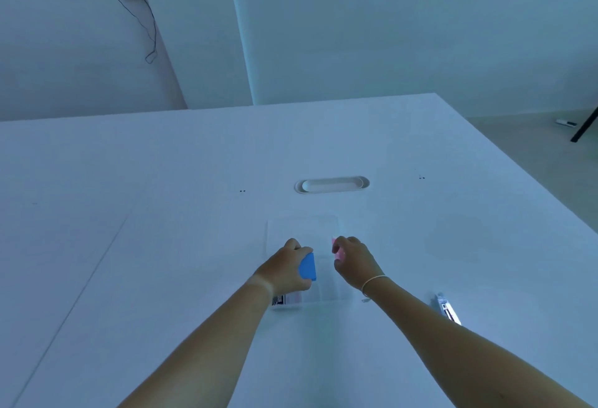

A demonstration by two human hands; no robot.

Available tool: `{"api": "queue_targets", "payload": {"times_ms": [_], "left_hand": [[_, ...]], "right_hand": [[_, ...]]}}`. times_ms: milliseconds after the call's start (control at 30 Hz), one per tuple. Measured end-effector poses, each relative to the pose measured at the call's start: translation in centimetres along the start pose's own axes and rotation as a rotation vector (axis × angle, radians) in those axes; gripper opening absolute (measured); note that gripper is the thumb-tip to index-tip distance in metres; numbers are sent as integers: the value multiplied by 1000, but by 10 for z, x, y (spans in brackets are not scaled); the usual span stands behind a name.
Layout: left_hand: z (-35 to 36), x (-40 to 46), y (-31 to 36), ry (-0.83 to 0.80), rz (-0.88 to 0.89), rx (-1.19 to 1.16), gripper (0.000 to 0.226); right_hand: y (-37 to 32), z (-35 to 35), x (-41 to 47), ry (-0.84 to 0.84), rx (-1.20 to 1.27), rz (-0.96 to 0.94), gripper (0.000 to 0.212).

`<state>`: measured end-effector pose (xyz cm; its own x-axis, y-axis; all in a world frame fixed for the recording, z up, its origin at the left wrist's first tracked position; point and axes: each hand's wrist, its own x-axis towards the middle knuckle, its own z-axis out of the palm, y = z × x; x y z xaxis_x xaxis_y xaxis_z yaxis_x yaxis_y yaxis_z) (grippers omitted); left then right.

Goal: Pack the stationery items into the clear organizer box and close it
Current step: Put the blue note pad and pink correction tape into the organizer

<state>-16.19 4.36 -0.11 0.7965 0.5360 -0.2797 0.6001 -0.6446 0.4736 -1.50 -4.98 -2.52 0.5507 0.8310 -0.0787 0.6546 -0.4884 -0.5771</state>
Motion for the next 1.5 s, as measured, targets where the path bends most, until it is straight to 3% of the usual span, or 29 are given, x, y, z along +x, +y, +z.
{"api": "queue_targets", "payload": {"times_ms": [300,800,1500], "left_hand": [[8,12,-13,-63,-38,-9,73],[21,20,-16,-53,-18,74,41],[22,17,-15,-42,43,278,65]], "right_hand": [[-12,22,-9,-71,-24,-10,25],[-7,31,-9,-126,-89,-32,32],[9,22,-16,-106,-30,-92,29]]}}
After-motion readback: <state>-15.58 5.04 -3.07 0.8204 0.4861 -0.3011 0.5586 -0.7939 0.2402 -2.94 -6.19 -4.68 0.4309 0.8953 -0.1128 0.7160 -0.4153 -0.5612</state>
